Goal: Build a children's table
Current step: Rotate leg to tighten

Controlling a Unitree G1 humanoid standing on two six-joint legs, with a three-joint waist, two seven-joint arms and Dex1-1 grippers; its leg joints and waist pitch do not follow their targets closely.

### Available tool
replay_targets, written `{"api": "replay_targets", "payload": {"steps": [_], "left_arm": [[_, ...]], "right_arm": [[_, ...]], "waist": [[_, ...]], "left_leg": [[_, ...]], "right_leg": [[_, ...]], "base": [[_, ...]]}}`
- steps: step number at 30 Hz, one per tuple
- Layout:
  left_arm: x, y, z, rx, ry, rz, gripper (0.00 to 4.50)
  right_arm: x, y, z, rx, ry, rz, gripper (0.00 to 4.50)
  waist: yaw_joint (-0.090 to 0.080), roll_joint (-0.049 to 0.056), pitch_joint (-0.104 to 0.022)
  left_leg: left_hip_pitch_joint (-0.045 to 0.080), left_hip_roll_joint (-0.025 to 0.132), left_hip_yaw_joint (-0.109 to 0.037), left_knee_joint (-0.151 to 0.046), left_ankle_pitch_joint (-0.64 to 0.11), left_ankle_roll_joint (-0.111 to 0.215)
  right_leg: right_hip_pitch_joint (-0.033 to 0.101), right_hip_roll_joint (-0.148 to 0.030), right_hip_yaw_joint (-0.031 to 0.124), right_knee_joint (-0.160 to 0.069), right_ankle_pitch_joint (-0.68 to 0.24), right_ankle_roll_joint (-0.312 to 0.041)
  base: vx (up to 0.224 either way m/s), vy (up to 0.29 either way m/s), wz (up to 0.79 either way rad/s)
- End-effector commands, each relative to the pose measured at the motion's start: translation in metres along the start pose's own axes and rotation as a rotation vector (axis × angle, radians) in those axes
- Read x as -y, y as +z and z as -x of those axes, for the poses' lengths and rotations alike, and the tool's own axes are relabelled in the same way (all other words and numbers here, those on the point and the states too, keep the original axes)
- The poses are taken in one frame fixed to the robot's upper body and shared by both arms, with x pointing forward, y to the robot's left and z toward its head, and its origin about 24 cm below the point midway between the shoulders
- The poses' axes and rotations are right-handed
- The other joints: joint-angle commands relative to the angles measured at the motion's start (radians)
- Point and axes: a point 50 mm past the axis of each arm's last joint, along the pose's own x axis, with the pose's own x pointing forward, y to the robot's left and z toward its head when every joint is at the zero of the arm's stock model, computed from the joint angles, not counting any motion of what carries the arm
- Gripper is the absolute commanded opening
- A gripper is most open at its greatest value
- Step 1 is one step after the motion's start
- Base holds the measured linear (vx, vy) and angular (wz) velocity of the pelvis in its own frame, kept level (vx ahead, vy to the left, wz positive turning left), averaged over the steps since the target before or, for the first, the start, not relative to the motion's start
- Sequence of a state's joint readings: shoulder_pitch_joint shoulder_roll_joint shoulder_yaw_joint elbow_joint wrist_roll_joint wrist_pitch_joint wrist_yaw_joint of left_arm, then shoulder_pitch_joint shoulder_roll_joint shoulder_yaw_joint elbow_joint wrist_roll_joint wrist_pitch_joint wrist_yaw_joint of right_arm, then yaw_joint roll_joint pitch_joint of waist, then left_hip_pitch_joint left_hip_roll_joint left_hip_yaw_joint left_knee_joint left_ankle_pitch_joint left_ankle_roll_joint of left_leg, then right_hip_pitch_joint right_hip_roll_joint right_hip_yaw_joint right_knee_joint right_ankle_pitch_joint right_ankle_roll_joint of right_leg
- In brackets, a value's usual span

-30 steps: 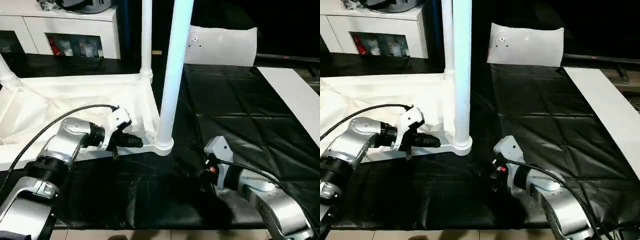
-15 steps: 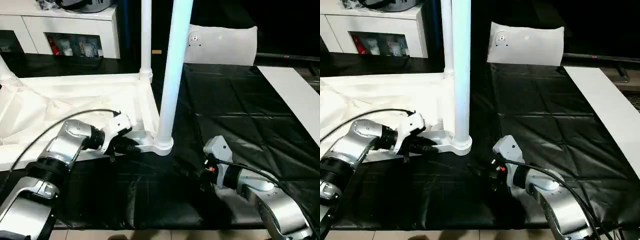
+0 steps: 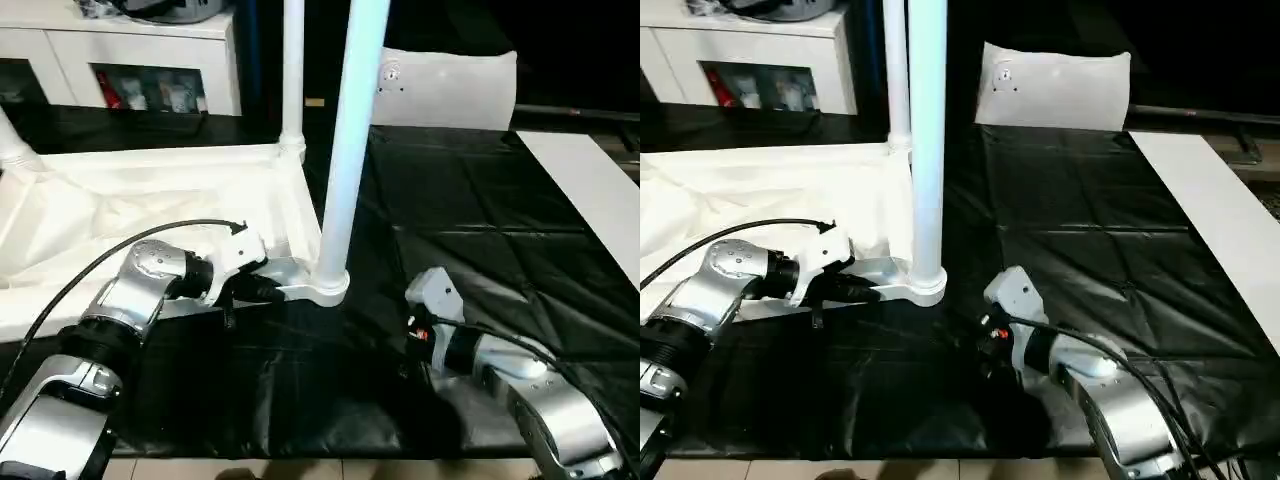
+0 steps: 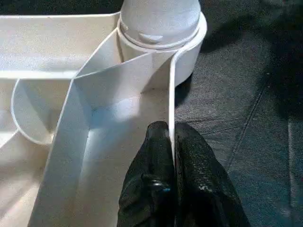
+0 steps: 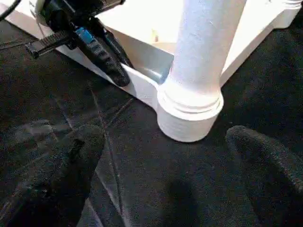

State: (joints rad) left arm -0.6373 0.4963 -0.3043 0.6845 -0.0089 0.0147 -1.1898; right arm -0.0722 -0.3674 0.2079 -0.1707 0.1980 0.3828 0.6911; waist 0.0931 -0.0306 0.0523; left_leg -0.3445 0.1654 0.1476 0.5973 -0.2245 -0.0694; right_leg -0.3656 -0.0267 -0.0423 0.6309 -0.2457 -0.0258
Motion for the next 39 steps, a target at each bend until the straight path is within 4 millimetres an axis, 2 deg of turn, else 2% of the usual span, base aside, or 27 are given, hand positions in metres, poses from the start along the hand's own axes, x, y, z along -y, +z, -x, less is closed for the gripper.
{"api": "replay_targets", "payload": {"steps": [1, 5, 6, 8, 12, 13, 14, 15, 17, 18, 20, 25, 27, 28, 34, 35, 39], "left_arm": [[0.002, 0.0, -0.001, 0.02, -0.001, -0.017, 0.03], [0.007, 0.001, -0.001, 0.058, -0.042, -0.059, 0.03], [0.01, 0.002, -0.001, 0.072, -0.074, -0.064, 0.03], [0.015, 0.004, -0.001, 0.092, -0.125, -0.076, 0.03], [0.021, 0.005, -0.002, 0.102, -0.189, -0.101, 0.03], [0.025, 0.007, -0.002, 0.101, -0.244, -0.132, 0.0], [0.027, 0.007, -0.002, 0.096, -0.265, -0.147, 0.0], [0.028, 0.008, -0.002, 0.092, -0.278, -0.156, 0.0], [0.03, 0.01, -0.003, 0.091, -0.301, -0.169, 0.0], [0.03, 0.011, -0.003, 0.087, -0.312, -0.183, 0.0], [0.033, 0.014, -0.003, 0.078, -0.343, -0.213, 0.0], [0.037, 0.018, -0.004, 0.068, -0.38, -0.238, 0.0], [0.038, 0.019, -0.004, 0.067, -0.386, -0.243, 0.0], [0.038, 0.019, -0.004, 0.065, -0.389, -0.246, 0.0], [0.038, 0.018, -0.003, 0.049, -0.39, -0.246, 0.0], [0.038, 0.017, -0.003, 0.047, -0.389, -0.244, 0.0], [0.038, 0.015, -0.001, 0.038, -0.385, -0.237, 0.0]], "right_arm": [[0.004, 0.001, 0.0, 0.002, -0.018, 0.014, 4.5], [0.012, 0.007, -0.001, 0.028, -0.03, 0.028, 4.5], [0.016, 0.01, -0.003, 0.039, -0.015, 0.037, 4.5], [0.021, 0.013, -0.004, 0.054, 0.028, 0.05, 4.5], [0.023, 0.017, -0.006, 0.076, 0.107, 0.064, 4.5], [0.023, 0.021, -0.008, 0.095, 0.205, 0.065, 4.31], [0.023, 0.022, -0.01, 0.1, 0.25, 0.066, 4.31], [0.023, 0.023, -0.011, 0.102, 0.276, 0.068, 4.13], [0.021, 0.022, -0.013, 0.087, 0.339, 0.075, 4.02], [0.02, 0.02, -0.014, 0.071, 0.374, 0.077, 3.92], [0.019, 0.015, -0.016, 0.033, 0.441, 0.087, 3.81], [0.02, 0.012, -0.02, 0.016, 0.494, 0.095, 3.34], [0.021, 0.013, -0.02, 0.014, 0.517, 0.094, 3.29], [0.022, 0.013, -0.021, 0.004, 0.536, 0.101, 3.05], [0.024, 0.012, -0.023, -0.024, 0.586, 0.102, 2.6], [0.024, 0.012, -0.023, -0.027, 0.593, 0.099, 2.41], [0.024, 0.01, -0.023, -0.04, 0.618, 0.096, 2.08]], "waist": [[0.004, 0.007, -0.057], [0.004, 0.007, -0.053], [0.003, 0.011, -0.052], [0.001, 0.012, -0.053], [0.005, 0.014, -0.057], [0.007, 0.011, -0.058], [0.007, 0.009, -0.059], [0.009, 0.011, -0.059], [0.013, 0.013, -0.059], [0.02, 0.008, -0.059], [0.026, 0.012, -0.06], [0.04, 0.012, -0.062], [0.047, 0.013, -0.062], [0.048, 0.014, -0.062], [0.051, 0.009, -0.061], [0.05, 0.007, -0.06], [0.051, 0.011, -0.059]], "left_leg": [[-0.002, 0.071, -0.021, -0.071, 0.0, 0.039], [-0.001, 0.075, -0.019, -0.073, -0.037, 0.034], [-0.002, 0.076, -0.02, -0.075, -0.04, 0.031], [0.0, 0.077, -0.019, -0.073, -0.039, 0.029], [0.002, 0.078, -0.014, -0.068, -0.014, 0.052], [0.0, 0.077, -0.014, -0.067, -0.007, 0.057], [-0.004, 0.076, -0.013, -0.068, -0.011, 0.064], [-0.001, 0.078, -0.011, -0.066, -0.016, 0.069], [0.001, 0.079, -0.009, -0.065, -0.013, 0.072], [0.004, 0.081, -0.006, -0.065, -0.017, 0.075], [0.005, 0.081, -0.005, -0.064, -0.027, 0.071], [0.004, 0.082, -0.004, -0.064, -0.023, 0.061], [0.003, 0.083, -0.002, -0.064, -0.026, 0.062], [0.004, 0.082, -0.002, -0.064, -0.032, 0.06], [0.002, 0.08, 0.005, -0.064, -0.055, 0.053], [0.002, 0.08, 0.005, -0.064, -0.061, 0.052], [0.001, 0.081, 0.005, -0.066, -0.076, 0.047]], "right_leg": [[0.052, -0.13, 0.065, -0.056, 0.185, -0.223], [0.049, -0.132, 0.063, -0.064, 0.101, -0.221], [0.05, -0.134, 0.063, -0.063, 0.085, -0.222], [0.048, -0.134, 0.063, -0.061, 0.091, -0.23], [0.047, -0.133, 0.062, -0.054, 0.159, -0.253], [0.049, -0.131, 0.062, -0.053, 0.172, -0.254], [0.052, -0.132, 0.06, -0.05, 0.177, -0.262], [0.05, -0.132, 0.06, -0.051, 0.177, -0.263], [0.047, -0.129, 0.059, -0.05, 0.183, -0.267], [0.045, -0.129, 0.058, -0.05, 0.178, -0.269], [0.043, -0.13, 0.055, -0.049, 0.16, -0.274], [0.041, -0.129, 0.053, -0.047, 0.152, -0.264], [0.04, -0.129, 0.052, -0.047, 0.15, -0.262], [0.039, -0.128, 0.052, -0.047, 0.143, -0.262], [0.035, -0.128, 0.051, -0.05, 0.09, -0.249], [0.035, -0.129, 0.051, -0.052, 0.074, -0.246], [0.033, -0.131, 0.051, -0.054, 0.036, -0.242]], "base": [[0.0, 0.0, 0.0], [0.0, 0.0, 0.0], [0.0, 0.0, 0.0], [0.0, 0.0, 0.0], [0.0, 0.0, 0.0], [0.0, 0.0, 0.0], [0.0, 0.0, 0.0], [0.0, 0.0, 0.0], [0.0, 0.0, 0.0], [0.0, 0.0, 0.0], [0.0, 0.0, 0.0], [0.0, 0.0, 0.0], [0.0, 0.0, 0.0], [0.0, 0.0, 0.0], [0.0, 0.0, 0.0], [0.0, 0.0, 0.0], [0.0, 0.0, 0.0]]}}
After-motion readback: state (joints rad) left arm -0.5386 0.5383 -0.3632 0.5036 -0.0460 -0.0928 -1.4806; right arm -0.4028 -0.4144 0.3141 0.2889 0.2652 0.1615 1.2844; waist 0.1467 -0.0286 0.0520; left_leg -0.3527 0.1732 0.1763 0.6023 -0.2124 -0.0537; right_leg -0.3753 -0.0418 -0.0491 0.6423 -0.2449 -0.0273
